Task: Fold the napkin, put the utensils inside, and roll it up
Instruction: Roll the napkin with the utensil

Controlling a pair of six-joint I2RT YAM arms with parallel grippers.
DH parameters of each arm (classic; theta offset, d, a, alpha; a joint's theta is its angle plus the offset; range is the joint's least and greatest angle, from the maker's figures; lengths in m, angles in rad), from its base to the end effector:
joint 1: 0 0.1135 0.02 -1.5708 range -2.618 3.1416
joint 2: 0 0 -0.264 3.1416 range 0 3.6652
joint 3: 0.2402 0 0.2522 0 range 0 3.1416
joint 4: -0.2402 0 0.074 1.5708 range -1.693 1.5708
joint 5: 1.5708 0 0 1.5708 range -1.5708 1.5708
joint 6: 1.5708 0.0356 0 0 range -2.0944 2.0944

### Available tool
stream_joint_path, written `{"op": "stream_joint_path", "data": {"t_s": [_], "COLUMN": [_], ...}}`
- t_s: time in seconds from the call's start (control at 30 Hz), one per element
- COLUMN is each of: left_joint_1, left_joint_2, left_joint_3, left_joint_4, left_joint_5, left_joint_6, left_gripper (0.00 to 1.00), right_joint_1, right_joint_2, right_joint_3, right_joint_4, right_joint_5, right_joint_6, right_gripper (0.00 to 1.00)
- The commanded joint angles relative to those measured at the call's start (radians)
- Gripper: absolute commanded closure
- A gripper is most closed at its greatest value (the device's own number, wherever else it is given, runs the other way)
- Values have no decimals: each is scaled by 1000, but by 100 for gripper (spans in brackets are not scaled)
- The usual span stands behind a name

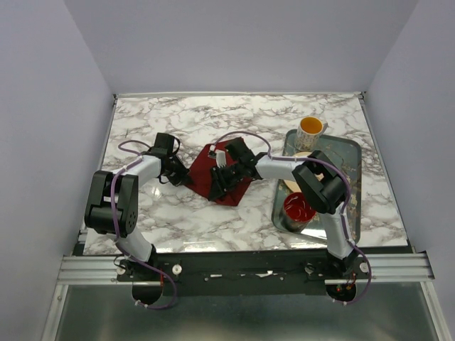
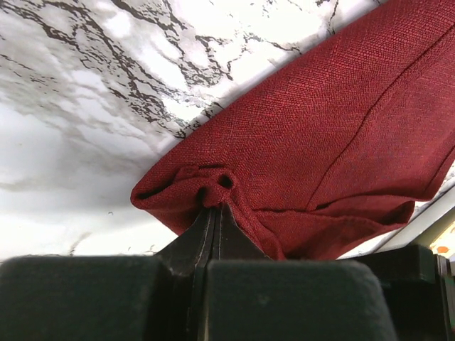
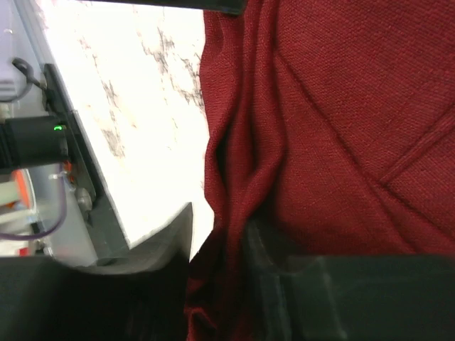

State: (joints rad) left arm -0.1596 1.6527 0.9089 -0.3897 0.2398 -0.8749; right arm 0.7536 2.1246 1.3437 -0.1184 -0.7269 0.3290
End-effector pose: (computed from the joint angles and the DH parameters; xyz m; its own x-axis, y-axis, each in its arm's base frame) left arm 0.3032 -0.0574 0.1565 -0.7681 -0.6315 -0.1064 -0.5238 0.7151 -0.4630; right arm 0.3030 0.3167 0.1295 -0.8029 -0.4223 -0.4207 -0.5848 0.4210 0.6934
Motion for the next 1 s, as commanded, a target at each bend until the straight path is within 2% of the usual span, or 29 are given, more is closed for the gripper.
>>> {"op": "stream_joint_path", "data": {"t_s": [0.0,0.1,0.17,0.23,0.33,0.37,0.47,0.6,0.73,0.8,0.87,0.97], "left_joint_1": [-6,-5,-6,-4,-6,-5,-6,-6,-8,-8,-17,-52], "left_joint_2": [53,42,35,25,-16,-36,-76,-166,-261,-300,-314,-308], "left_joint_3": [-16,-12,-2,4,4,2,-4,-24,-21,-25,-48,-85], "left_joint_4": [0,-5,-17,-28,-28,-28,-44,-54,-69,-77,-80,-54], "left_joint_5": [-76,-80,-79,-85,-85,-82,-76,-66,-62,-45,-14,42], "left_joint_6": [45,63,83,94,116,123,152,171,178,174,159,120], "left_gripper": [100,100,100,96,82,73,63,59,62,70,82,91], "right_joint_1": [-8,-8,-8,-10,-16,-17,-20,-26,-31,-33,-34,-36], "right_joint_2": [63,78,90,100,123,133,139,140,140,140,141,140], "right_joint_3": [9,34,47,54,58,60,60,57,57,60,61,66], "right_joint_4": [-92,-101,-105,-109,-107,-107,-109,-107,-107,-107,-107,-107], "right_joint_5": [158,152,136,113,60,49,43,23,26,26,24,23], "right_joint_6": [-48,-41,-38,-33,-16,-7,7,19,27,31,31,33], "right_gripper": [76,94,99,99,99,99,99,99,99,99,100,99]}}
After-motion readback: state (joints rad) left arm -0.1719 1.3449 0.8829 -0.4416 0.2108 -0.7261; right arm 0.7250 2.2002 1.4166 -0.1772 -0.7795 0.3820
